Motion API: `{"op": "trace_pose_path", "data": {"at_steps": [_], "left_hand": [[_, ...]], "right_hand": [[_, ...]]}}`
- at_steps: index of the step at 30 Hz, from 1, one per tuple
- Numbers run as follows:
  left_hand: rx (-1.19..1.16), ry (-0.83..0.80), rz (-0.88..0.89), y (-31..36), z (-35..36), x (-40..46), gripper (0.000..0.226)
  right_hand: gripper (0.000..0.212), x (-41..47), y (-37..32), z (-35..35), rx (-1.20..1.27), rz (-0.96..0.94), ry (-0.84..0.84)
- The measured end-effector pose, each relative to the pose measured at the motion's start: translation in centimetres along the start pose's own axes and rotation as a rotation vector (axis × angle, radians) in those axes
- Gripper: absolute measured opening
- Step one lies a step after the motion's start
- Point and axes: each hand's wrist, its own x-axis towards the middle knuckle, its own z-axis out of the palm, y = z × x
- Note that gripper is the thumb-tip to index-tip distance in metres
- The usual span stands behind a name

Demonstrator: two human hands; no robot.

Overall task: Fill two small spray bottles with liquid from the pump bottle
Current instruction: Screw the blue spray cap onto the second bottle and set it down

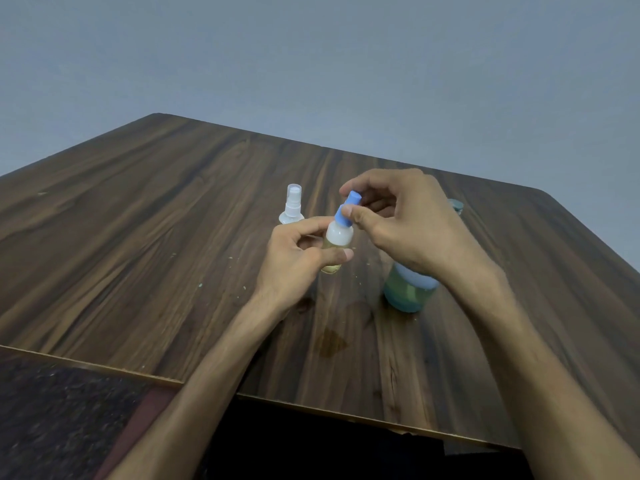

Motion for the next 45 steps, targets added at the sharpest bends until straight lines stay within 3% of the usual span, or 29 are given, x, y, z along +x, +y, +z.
{"op": "trace_pose_path", "data": {"at_steps": [5, 12, 21, 26, 29, 36, 39, 41, 45], "left_hand": [[-0.032, -0.020, 0.001, 0.4, 0.3, -0.4, 0.041], [0.040, 0.019, 0.044, 0.4, 0.3, -0.5, 0.044], [0.050, -0.022, 0.071, -0.1, 0.3, -0.2, 0.040], [0.029, -0.032, 0.063, 0.0, 0.5, -0.3, 0.038], [0.004, -0.027, 0.065, 0.2, 0.3, -0.3, 0.034], [0.055, 0.028, 0.092, -0.3, 0.3, 0.0, 0.045], [0.060, 0.038, 0.096, -0.2, 0.4, -0.1, 0.041], [0.060, 0.037, 0.088, -0.2, 0.5, 0.0, 0.036], [0.033, 0.046, 0.090, -0.1, 0.4, 0.0, 0.042]], "right_hand": [[0.017, 1.5, -1.2, -2.5, -0.144, -0.083, -0.200], [0.008, 2.6, -1.3, -4.0, -0.189, -0.140, -0.315], [0.014, 3.2, -1.6, -4.3, -0.260, -0.137, -0.374], [0.032, 3.2, -1.3, -3.8, -0.333, -0.112, -0.294], [0.037, 3.4, -1.5, -4.7, -0.338, -0.150, -0.356], [0.005, 3.8, -1.9, -5.0, -0.411, -0.221, -0.473], [0.041, 3.9, -1.5, -4.4, -0.503, -0.242, -0.406], [0.054, 3.9, -1.3, -4.2, -0.561, -0.239, -0.362], [0.026, 3.7, -2.2, -5.5, -0.477, -0.218, -0.469]]}}
